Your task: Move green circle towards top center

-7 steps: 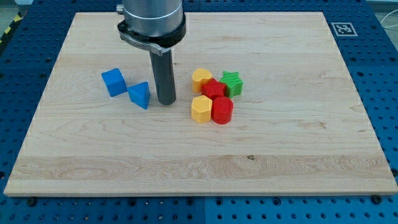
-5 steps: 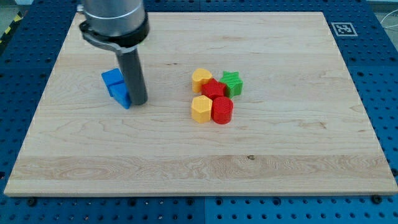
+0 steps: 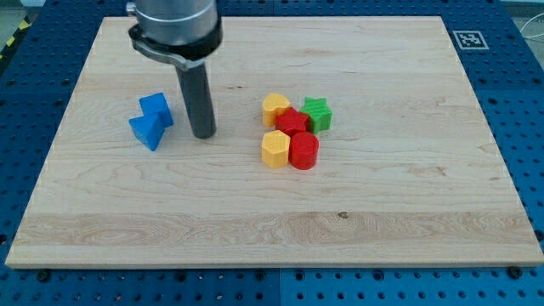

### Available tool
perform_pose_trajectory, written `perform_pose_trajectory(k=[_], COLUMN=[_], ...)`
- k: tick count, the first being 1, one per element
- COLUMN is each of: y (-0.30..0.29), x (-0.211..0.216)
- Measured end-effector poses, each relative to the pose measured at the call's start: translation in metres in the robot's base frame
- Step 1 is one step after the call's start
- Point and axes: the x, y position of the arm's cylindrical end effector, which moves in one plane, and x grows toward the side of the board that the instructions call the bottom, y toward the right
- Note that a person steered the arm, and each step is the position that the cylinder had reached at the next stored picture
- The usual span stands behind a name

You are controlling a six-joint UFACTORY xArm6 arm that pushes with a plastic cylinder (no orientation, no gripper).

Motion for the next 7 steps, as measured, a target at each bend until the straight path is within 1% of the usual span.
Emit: perform_pose_trajectory(k=[1,2,5,7], y=[-0.009,-0.026,-0.063,-0.054], x=[-0.028,-0.038,-0.137,-0.179])
